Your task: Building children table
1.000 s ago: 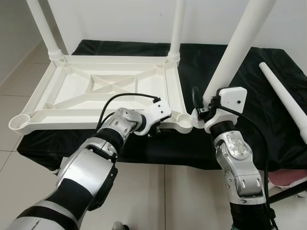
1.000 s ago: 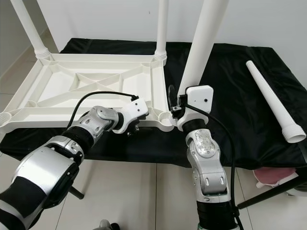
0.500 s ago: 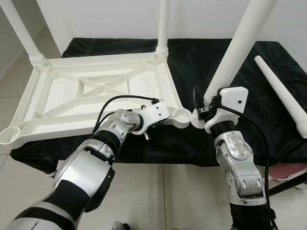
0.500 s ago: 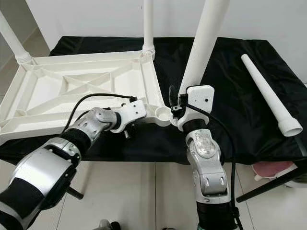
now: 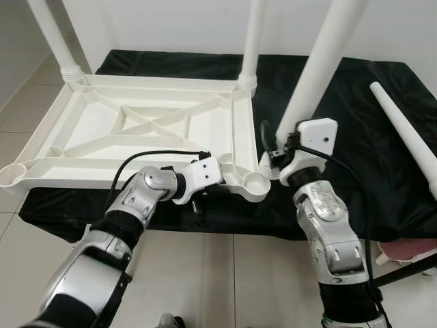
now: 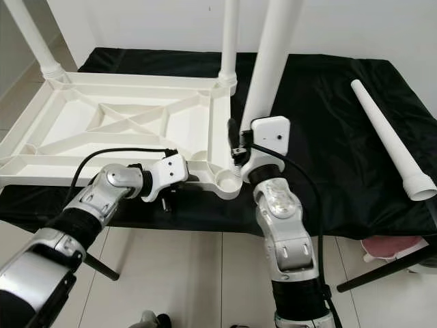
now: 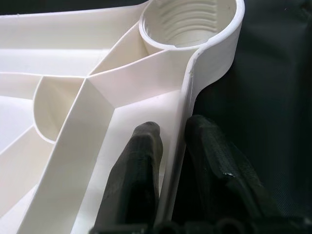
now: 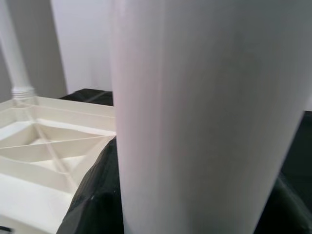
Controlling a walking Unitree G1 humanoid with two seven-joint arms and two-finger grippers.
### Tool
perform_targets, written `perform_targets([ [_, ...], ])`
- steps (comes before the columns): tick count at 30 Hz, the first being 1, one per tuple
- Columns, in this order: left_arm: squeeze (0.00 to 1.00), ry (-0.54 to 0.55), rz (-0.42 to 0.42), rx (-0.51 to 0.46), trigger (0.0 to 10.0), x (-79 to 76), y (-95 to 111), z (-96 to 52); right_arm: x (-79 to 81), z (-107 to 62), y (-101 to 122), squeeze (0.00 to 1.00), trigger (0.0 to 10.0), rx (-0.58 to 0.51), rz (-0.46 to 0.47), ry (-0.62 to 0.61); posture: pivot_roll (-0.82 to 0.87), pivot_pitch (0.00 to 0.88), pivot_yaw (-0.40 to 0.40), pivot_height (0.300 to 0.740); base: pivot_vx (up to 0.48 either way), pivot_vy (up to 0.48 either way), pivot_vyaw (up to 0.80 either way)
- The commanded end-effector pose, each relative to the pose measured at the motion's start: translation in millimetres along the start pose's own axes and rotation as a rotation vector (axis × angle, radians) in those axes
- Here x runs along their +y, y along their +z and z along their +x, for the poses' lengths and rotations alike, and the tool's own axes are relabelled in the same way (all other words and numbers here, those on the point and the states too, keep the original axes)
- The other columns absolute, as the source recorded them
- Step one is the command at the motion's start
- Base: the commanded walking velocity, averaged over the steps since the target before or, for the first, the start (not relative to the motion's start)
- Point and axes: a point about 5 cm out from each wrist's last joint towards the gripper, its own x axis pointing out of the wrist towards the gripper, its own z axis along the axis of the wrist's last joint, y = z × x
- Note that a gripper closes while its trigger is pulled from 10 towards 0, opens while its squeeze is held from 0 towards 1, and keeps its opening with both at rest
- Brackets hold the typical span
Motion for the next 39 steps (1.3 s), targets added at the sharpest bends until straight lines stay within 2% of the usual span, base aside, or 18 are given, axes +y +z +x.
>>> perform_targets([
  [1, 0.0, -0.08, -0.026, -0.028, 10.0, -16.1, -1, 9.2, 4.1, -0.9, 1, 0.0, 10.0, -0.015, 0.008, 0.02, 0.01, 0.093, -0.041, 0.74, 0.0, 0.0, 0.0],
  [4, 0.0, -0.036, -0.077, -0.011, 10.0, -27.7, -6, 15.7, 10.4, -13.0, -14, 0.0, 10.0, 0.038, 0.02, 0.043, 0.01, 0.085, -0.051, 0.74, 0.0, 0.0, 0.0],
  [9, 0.0, -0.009, -0.111, -0.013, 10.0, -27.7, -8, 15.9, 8.8, -19.7, -21, 0.0, 10.0, 0.067, 0.014, 0.044, 0.01, 0.084, -0.051, 0.74, 0.0, 0.0, 0.0],
  [13, 0.0, 0.046, -0.15, -0.011, 10.0, -25.3, -9, 10.4, -1.3, -30.9, -33, 0.0, 10.0, 0.099, -0.026, 0.012, 0.0, 0.081, -0.042, 0.74, 0.0, 0.0, 0.0],
  [24, 0.0, 0.063, -0.175, -0.008, 10.0, -25.7, -9, 5.8, -6.7, -31.3, -45, 0.0, 10.0, 0.127, -0.026, -0.018, -0.01, 0.08, -0.025, 0.74, 0.0, 0.0, 0.0],
  [33, 0.0, 0.071, -0.187, -0.005, 10.0, -26.2, -9, 4.4, -2.4, -37.2, -61, 0.0, 10.0, 0.187, 0.0, 0.016, 0.0, 0.079, -0.022, 0.74, 0.0, 0.0, 0.0],
  [39, 0.0, 0.076, -0.191, -0.003, 10.0, -25.9, -9, 3.7, -3.0, -42.5, -69, 0.0, 10.0, 0.219, -0.016, 0.051, 0.0, 0.078, -0.022, 0.74, 0.0, 0.0, 0.0],
])
